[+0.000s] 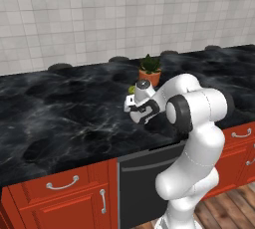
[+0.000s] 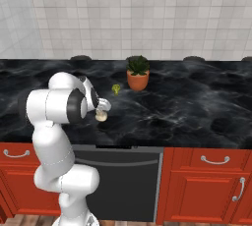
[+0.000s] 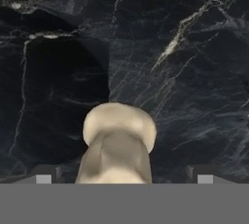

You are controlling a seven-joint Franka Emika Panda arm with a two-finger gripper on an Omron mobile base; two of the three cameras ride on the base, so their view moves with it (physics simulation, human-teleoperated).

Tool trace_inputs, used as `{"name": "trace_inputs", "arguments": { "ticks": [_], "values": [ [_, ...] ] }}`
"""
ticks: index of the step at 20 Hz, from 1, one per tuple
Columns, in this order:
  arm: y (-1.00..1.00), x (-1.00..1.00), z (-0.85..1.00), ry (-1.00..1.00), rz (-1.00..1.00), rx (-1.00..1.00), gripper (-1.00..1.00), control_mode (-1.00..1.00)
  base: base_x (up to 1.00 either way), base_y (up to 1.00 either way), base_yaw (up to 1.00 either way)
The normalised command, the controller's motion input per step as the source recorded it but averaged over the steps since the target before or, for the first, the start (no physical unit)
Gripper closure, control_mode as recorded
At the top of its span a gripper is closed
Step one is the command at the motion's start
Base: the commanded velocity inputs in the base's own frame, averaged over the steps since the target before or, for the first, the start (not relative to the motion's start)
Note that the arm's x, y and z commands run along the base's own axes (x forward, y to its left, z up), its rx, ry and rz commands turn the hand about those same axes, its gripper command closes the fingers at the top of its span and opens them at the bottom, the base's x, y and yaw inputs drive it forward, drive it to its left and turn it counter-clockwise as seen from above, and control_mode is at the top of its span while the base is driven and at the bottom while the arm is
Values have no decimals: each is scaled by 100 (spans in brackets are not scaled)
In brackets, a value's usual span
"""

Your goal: Pick the candle and jar from the dining table and place them in the open cabinet. Close the cabinet after placing the objects.

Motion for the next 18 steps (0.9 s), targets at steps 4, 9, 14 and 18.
{"name": "trace_inputs", "arguments": {
  "ticks": [4,9,14,18],
  "values": [
    [0,13,-10,0,0,0,-100,-100,0,0,0],
    [0,3,-8,0,0,0,-100,-100,0,0,0],
    [0,0,-8,0,0,0,-100,-100,0,0,0],
    [0,0,-11,0,0,0,-100,-100,0,0,0]
  ]
}}
